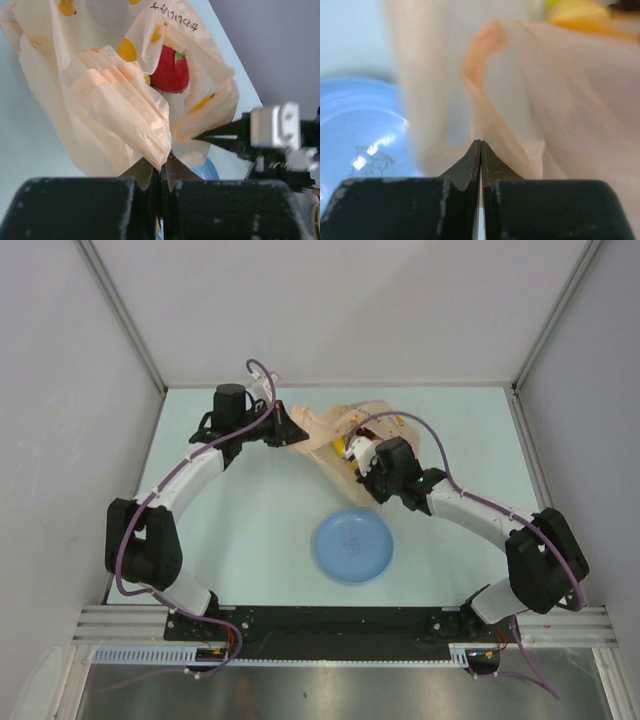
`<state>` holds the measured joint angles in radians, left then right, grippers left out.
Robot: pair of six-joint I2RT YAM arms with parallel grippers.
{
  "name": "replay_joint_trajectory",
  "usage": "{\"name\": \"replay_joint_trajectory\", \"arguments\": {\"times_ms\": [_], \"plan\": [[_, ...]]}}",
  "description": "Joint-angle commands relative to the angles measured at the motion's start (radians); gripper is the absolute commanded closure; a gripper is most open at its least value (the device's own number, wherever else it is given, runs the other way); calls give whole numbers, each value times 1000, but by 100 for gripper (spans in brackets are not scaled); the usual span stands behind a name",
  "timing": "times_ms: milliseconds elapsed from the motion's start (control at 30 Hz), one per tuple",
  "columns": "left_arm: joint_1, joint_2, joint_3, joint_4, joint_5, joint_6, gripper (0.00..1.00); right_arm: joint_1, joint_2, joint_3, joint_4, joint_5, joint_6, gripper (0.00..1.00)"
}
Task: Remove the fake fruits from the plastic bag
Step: Adjust the plastic bag at the center of the board.
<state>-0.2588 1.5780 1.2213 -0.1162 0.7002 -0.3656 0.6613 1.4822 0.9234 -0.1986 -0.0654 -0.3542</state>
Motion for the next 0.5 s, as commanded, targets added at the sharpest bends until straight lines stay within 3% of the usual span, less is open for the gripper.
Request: {"name": "replay_joint_trajectory", "arguments": {"times_ms": [0,167,267,333,467], "plan": [[-22,-19,26,35,8,1,97,-69,-60,205,-27,-179,99,89],[-28,-18,21,30,4,10,97,-28,-95,320,-38,-352,110,78],[-33,-15,33,16,-4,27,97,-6,-125,345,-24,-379,116,77],[-34,-15,40,13,-8,27,97,0,-119,344,28,-352,126,78],[-34,-26,38,16,-13,24,97,53,-1,345,135,-124,94,91]]}}
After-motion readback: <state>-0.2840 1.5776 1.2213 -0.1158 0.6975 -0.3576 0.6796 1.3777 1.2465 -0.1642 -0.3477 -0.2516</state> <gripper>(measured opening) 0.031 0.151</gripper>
